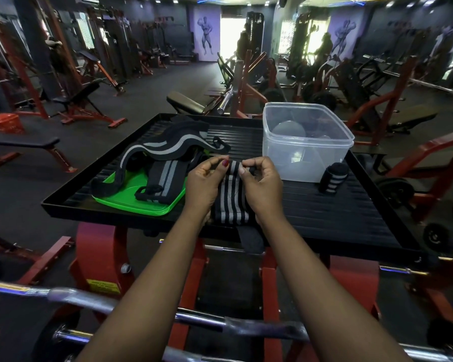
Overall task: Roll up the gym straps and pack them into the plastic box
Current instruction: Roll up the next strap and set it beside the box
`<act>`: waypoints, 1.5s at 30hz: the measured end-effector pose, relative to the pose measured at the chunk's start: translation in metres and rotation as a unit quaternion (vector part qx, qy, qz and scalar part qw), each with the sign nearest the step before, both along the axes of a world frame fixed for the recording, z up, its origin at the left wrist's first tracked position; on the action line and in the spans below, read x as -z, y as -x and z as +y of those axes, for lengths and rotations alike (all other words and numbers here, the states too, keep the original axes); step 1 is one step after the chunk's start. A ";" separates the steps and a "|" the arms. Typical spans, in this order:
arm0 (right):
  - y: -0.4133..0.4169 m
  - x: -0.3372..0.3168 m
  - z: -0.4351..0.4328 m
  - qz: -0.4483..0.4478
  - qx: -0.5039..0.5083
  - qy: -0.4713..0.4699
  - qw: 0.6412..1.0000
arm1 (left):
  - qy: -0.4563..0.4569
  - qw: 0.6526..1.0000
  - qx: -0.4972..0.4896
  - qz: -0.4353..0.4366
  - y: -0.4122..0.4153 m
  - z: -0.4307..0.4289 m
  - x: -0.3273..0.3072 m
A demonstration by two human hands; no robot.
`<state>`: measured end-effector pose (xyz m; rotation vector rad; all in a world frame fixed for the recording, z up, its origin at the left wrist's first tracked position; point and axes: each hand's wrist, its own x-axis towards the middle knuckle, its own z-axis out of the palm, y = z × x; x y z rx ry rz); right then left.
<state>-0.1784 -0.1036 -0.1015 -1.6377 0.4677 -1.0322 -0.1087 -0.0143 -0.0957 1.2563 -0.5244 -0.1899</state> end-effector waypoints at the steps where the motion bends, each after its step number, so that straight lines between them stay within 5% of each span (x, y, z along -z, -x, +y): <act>1: 0.000 0.000 0.000 0.002 -0.002 -0.006 1.000 | 0.001 1.000 -0.001 0.004 0.000 0.000 0.000; 9: -0.005 0.005 -0.005 0.056 -0.014 -0.071 0.996 | -0.032 0.999 -0.006 -0.042 0.000 0.003 -0.001; 15: 0.000 0.001 -0.004 0.030 -0.006 -0.031 0.999 | -0.012 0.998 0.038 0.041 0.003 0.001 -0.002; 22: -0.002 0.002 -0.001 0.032 -0.029 -0.071 0.997 | -0.055 0.998 -0.011 -0.016 0.001 0.001 0.000; 31: 0.000 0.002 -0.002 0.036 0.003 0.012 0.999 | -0.078 0.996 0.014 0.029 0.000 -0.002 0.002; 38: -0.002 0.000 0.000 0.056 -0.015 -0.030 0.998 | -0.106 0.993 -0.026 -0.044 -0.004 0.001 0.002; 45: -0.002 0.002 -0.001 0.049 -0.030 0.003 0.998 | -0.076 0.997 0.016 0.006 -0.001 -0.002 0.002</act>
